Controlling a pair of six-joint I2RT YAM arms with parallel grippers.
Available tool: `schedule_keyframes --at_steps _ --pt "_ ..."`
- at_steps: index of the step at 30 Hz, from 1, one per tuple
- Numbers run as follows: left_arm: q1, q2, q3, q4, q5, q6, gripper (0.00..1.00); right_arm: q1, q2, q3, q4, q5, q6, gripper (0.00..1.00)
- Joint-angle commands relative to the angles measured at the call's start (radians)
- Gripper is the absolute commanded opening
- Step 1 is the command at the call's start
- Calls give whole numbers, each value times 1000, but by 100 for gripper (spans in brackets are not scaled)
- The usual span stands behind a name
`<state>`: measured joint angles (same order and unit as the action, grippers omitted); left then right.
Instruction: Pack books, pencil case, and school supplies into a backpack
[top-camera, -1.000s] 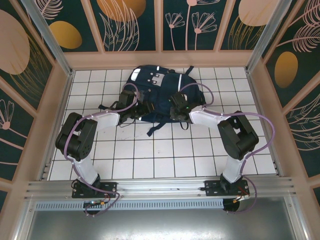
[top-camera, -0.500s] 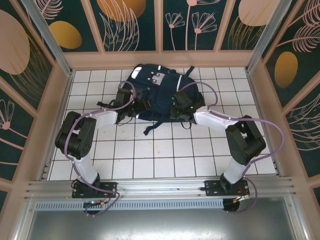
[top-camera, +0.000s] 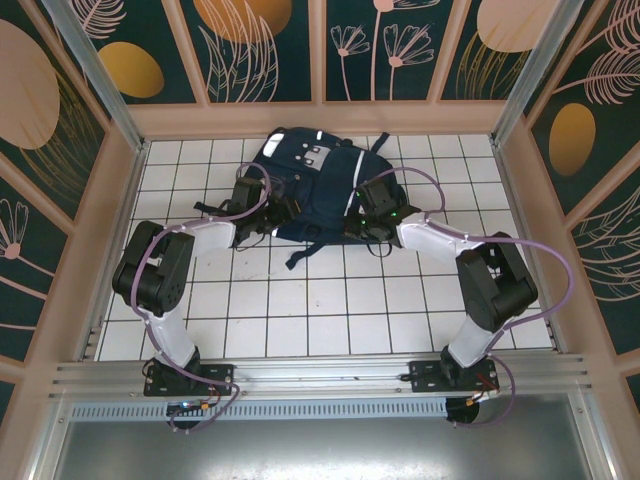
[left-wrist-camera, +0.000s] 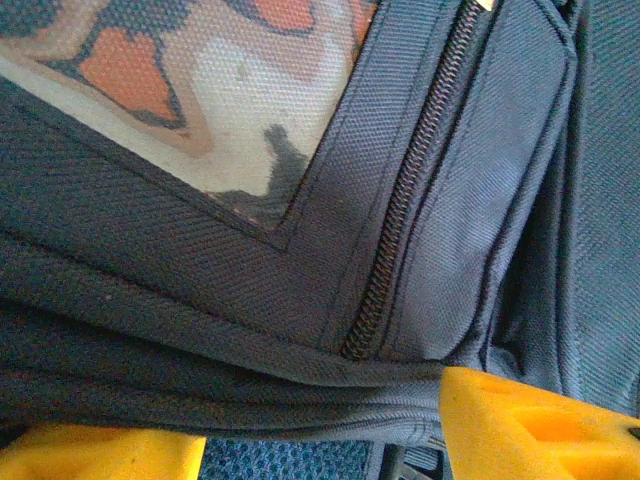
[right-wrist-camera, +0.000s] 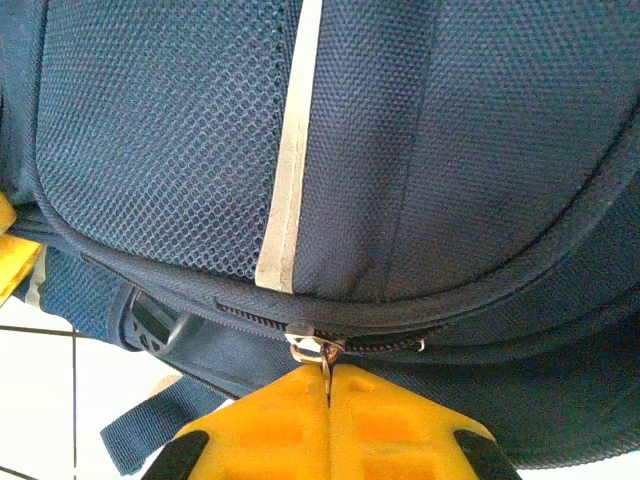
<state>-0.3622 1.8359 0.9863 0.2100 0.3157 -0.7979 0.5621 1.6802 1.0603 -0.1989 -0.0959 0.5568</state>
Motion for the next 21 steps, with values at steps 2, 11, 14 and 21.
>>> schedule_keyframes --at_steps 2,11,14,21 --pt "51 52 38 21 -107 24 62 -9 16 54 -189 2 -61 0" --pt "65 62 82 -30 -142 71 62 -9 73 133 -343 353 -214 0" --pt "72 56 80 -48 -151 87 62 -9 122 179 -344 439 -270 0" --pt "75 55 80 -58 -128 85 62 21 232 243 -314 510 -348 0"
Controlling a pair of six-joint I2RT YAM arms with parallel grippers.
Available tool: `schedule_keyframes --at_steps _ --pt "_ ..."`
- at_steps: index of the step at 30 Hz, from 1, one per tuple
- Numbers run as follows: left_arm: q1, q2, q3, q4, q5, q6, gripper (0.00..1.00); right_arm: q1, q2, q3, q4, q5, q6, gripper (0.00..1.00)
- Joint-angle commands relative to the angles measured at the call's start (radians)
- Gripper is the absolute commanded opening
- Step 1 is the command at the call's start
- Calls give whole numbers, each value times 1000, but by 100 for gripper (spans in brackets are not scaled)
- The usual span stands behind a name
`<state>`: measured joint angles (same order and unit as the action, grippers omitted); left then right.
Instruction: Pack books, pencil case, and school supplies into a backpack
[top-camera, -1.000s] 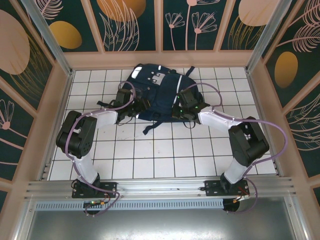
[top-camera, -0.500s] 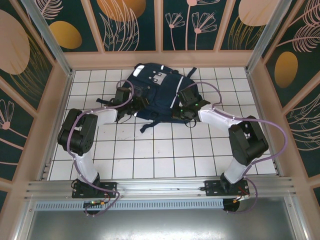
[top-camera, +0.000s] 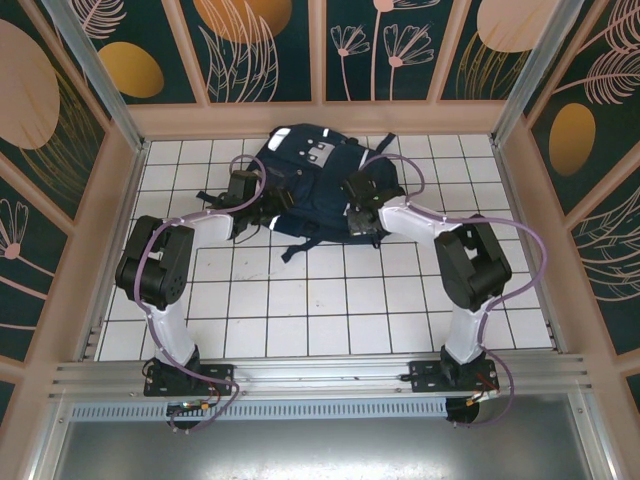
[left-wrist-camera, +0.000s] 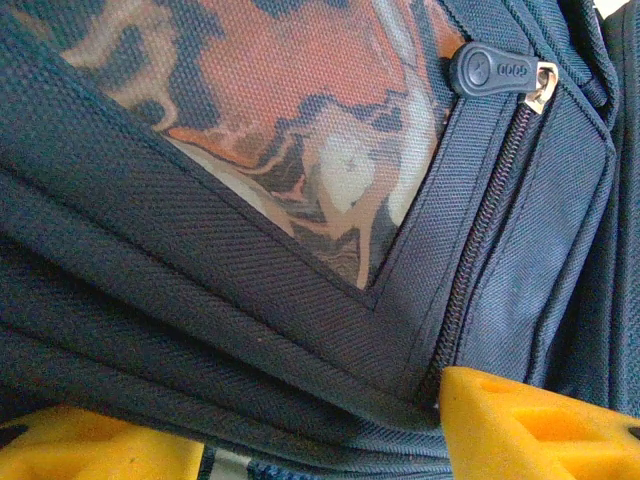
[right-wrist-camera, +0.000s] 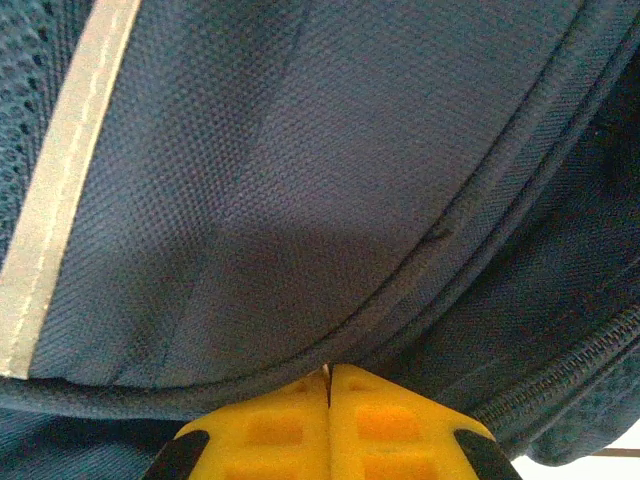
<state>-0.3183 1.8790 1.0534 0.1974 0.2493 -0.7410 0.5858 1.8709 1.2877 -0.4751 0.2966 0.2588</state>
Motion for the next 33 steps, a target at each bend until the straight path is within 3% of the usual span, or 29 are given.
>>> schedule_keyframes --at_steps 1,3,7,10,12,17,21,27,33 --pt "30 12 13 -46 -57 29 62 1 45 11 -22 104 -50 0" --pt "31 12 13 -46 -54 29 62 2 41 -4 11 62 -54 2" --pt "31 18 20 -58 -48 38 62 -8 27 -36 84 -28 -85 24" --pt "31 20 22 -61 -45 38 62 -26 27 -53 131 -73 -111 29" --pt "31 20 24 -61 -44 38 62 -33 27 -65 161 -101 -124 28" --pt "32 21 33 -66 -54 45 63 -34 -6 -98 194 -128 -133 0" --pt "39 42 55 -66 -51 45 63 -33 -59 -125 193 -201 -124 0" --pt "40 90 123 -81 -50 56 63 8 -121 -152 215 -407 -71 0" --pt "39 120 219 -129 -74 75 68 74 -123 -146 357 -614 38 0"
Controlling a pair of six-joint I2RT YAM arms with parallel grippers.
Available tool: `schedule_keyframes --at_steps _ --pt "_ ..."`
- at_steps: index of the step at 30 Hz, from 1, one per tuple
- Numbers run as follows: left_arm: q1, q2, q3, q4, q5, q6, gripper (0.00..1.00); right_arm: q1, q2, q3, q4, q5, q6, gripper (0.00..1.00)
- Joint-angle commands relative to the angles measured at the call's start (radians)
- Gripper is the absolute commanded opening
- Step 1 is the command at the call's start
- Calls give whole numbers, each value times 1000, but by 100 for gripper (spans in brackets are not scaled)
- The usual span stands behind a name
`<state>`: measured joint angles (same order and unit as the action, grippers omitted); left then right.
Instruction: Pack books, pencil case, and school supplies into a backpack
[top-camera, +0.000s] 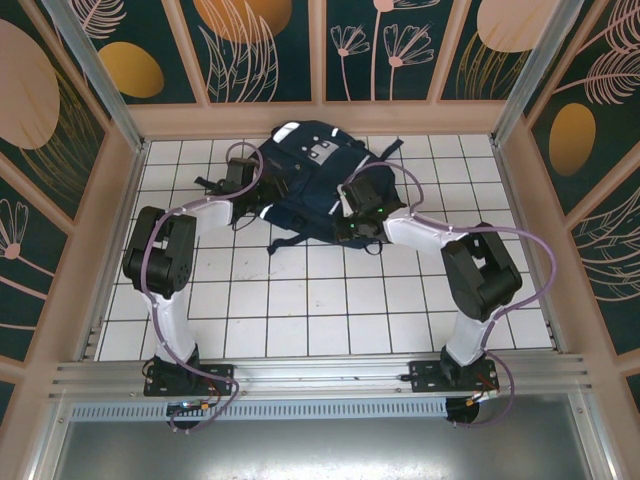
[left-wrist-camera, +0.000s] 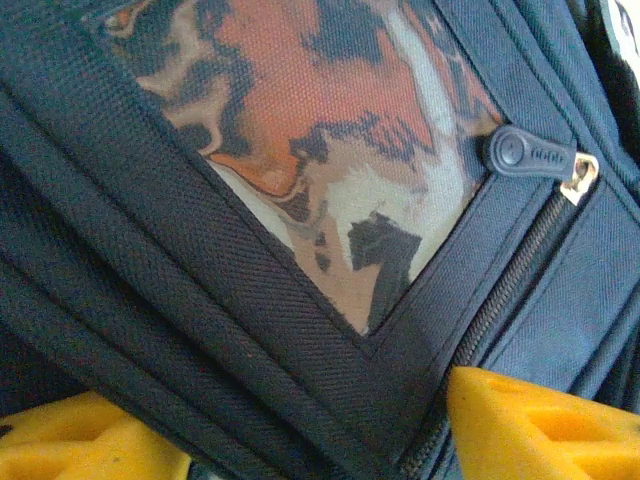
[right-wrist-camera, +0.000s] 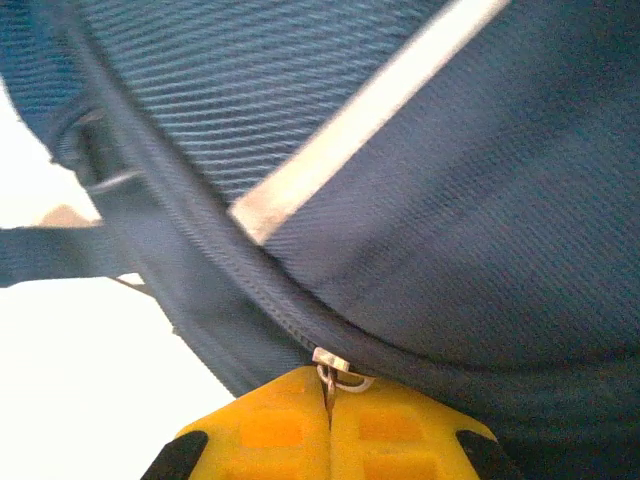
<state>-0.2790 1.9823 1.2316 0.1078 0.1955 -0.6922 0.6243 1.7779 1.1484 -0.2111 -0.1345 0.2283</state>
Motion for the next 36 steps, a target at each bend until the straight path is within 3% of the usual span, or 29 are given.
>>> schedule_keyframes --at_steps 1,7,13,21,27,33,36 --pt "1 11 50 -49 -28 29 71 43 -25 2 120 -211 85 0" --pt "4 -74 55 -102 -32 42 80 56 20 95 158 -260 103 0" --pt "3 -222 -69 -84 57 -18 83 55 30 139 175 -314 117 0" --pt "-1 -362 -369 165 214 -311 83 50 -1 124 255 -354 193 0" --pt "-33 -367 -503 427 209 -541 81 48 -17 113 300 -397 241 0" --pt "-52 -276 -506 586 191 -642 67 49 -24 84 298 -426 266 0" --pt "-54 -238 -514 658 182 -664 48 49 -32 53 280 -427 276 0"
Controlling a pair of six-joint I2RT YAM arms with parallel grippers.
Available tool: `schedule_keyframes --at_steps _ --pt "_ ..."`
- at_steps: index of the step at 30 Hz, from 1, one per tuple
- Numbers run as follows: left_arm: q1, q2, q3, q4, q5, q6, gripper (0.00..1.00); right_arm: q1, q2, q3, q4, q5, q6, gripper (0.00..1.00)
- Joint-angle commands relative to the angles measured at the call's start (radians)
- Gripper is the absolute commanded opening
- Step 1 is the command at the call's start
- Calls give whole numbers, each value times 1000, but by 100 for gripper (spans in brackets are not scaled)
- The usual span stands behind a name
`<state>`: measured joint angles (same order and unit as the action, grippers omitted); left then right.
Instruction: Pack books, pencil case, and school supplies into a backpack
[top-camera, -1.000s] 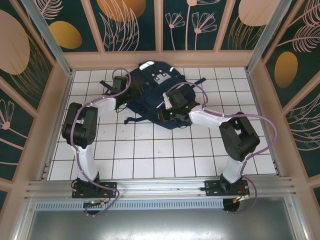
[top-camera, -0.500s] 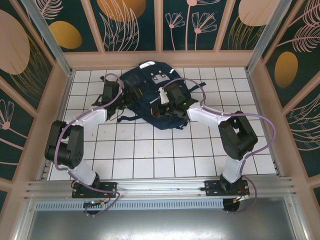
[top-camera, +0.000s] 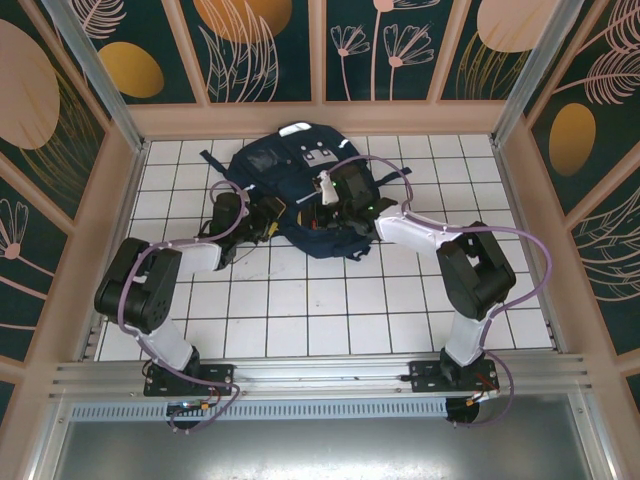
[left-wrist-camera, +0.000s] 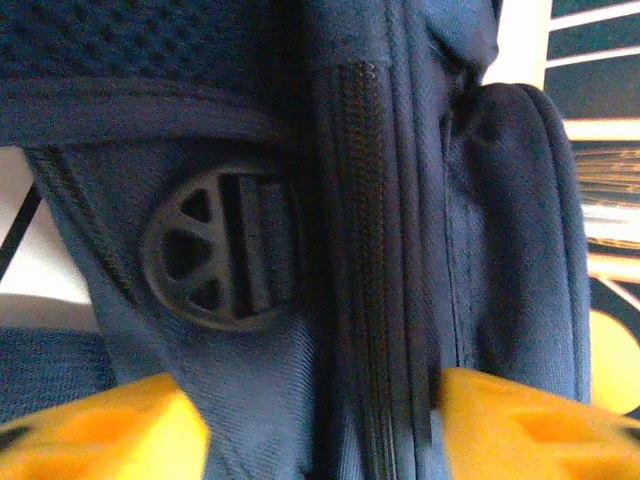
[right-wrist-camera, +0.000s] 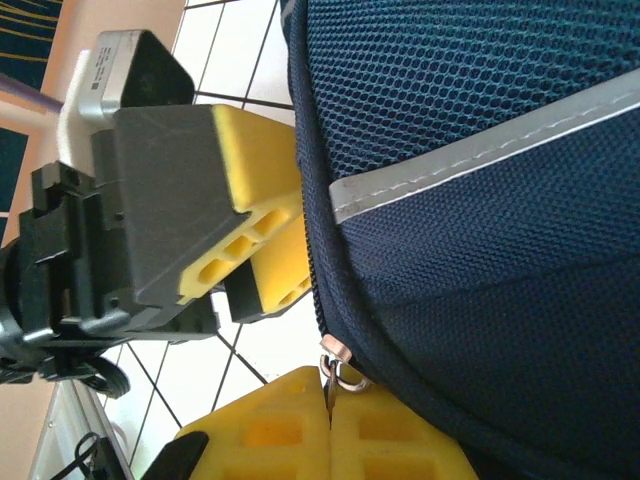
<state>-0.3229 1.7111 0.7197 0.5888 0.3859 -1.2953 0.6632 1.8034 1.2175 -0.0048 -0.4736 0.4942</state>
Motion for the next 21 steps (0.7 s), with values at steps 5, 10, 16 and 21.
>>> schedule_keyframes --at_steps 5,10,16,21 --pt "-9 57 -7 217 -5 -39 14 7 -61 -2 -103 -66 -67 0" --pt "-8 51 -32 221 -4 -20 0 -41 -62 34 -367 100 -186 0" --pt "-6 43 -51 189 21 6 0 -143 -81 48 -498 281 -239 0" --pt "3 20 -52 106 43 59 0 -158 -66 93 -546 579 -303 0"
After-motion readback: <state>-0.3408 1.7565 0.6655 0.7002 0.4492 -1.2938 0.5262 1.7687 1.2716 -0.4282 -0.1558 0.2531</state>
